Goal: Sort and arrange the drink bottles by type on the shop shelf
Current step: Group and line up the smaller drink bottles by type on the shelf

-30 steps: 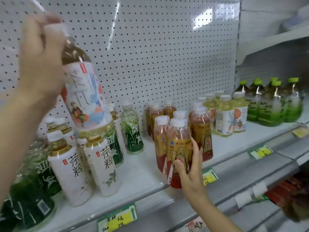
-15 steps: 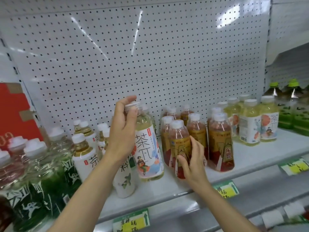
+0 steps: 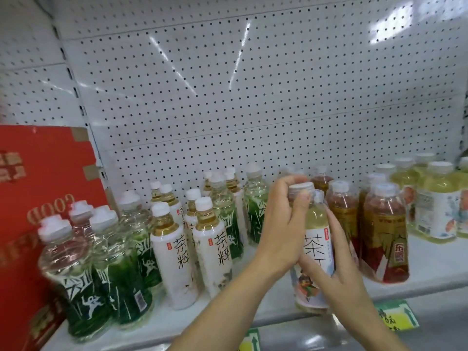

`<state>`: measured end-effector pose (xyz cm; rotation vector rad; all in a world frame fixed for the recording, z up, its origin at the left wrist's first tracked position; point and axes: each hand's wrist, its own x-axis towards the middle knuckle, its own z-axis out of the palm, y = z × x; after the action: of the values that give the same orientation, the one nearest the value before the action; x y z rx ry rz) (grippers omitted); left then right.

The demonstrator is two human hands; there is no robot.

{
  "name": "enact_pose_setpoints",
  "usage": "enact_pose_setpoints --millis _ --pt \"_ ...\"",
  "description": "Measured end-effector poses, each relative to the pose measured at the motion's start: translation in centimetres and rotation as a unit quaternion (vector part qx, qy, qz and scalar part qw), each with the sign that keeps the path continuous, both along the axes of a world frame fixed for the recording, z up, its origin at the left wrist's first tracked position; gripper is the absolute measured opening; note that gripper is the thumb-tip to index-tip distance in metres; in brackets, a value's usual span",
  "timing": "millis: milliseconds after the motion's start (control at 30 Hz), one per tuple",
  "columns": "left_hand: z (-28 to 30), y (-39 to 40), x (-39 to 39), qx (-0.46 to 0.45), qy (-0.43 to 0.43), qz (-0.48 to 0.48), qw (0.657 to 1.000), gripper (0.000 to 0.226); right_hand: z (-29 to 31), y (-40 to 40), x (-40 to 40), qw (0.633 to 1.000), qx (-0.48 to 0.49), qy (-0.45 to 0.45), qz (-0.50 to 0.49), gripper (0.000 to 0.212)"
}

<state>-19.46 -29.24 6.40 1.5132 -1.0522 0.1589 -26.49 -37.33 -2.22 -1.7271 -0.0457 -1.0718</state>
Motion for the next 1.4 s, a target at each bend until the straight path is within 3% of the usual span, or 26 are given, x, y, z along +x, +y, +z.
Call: enact_pose_setpoints --millis 100,167,300,367,467,567,633,733,867,1000,1133,1400 --pt "0.9 -0.2 0.4 0.070 -0.016 -0.030 0.997 0.022 -0.1 -0.7 -0.4 0.999 0.031 0.007 0.006 0.085" --pt "2.3 0.1 1.7 0.131 -0.079 -0.008 0.988 0.025 -0.3 -1.2 -0.7 0.998 0.054 0.016 0.021 0.086" --pt "7.0 1.4 7.2 0.156 -0.178 0.177 0.955 0.030 -0.4 -2.6 -1.4 0.995 0.090 0.031 0.026 0.082" --pt "9.3 2.0 11.2 0.196 -0.198 0.280 0.919 0.029 -0.2 -3.4 -1.7 0.994 0.104 0.036 0.022 0.077" --pt "11.5 2.6 15.4 0.329 -0.149 0.357 0.862 0.039 -0.3 -4.6 -2.2 0.995 0.092 0.032 0.032 0.075" --pt "11.5 2.4 16.7 0.484 -0.062 0.330 0.808 0.050 -0.8 -5.9 -2.5 0.995 0.083 0.023 0.051 0.086" --pt "11.0 1.7 16.6 0.506 0.007 0.307 0.806 0.053 -1.0 -6.7 -2.8 0.995 0.072 0.023 0.059 0.094" --pt "10.5 1.1 16.3 0.497 0.037 0.322 0.805 0.063 -1.0 -7.1 -3.2 0.994 0.073 0.021 0.083 0.094" --pt "9.7 0.8 16.0 0.497 0.038 0.363 0.787 0.078 -1.8 -7.6 -3.4 0.992 0.079 0.033 0.097 0.093" --pt "9.5 1.1 16.2 0.505 0.014 0.358 0.785 0.059 -2.8 -7.6 -3.2 0.993 0.067 0.048 0.089 0.097" --pt "9.8 1.4 16.7 0.520 -0.008 0.358 0.775 0.058 -2.6 -7.2 -3.2 0.992 0.095 0.031 0.079 0.094" --pt "10.5 1.3 18.5 0.522 -0.013 0.302 0.798 0.068 -2.0 -6.5 -3.1 0.991 0.124 0.032 0.042 0.093"
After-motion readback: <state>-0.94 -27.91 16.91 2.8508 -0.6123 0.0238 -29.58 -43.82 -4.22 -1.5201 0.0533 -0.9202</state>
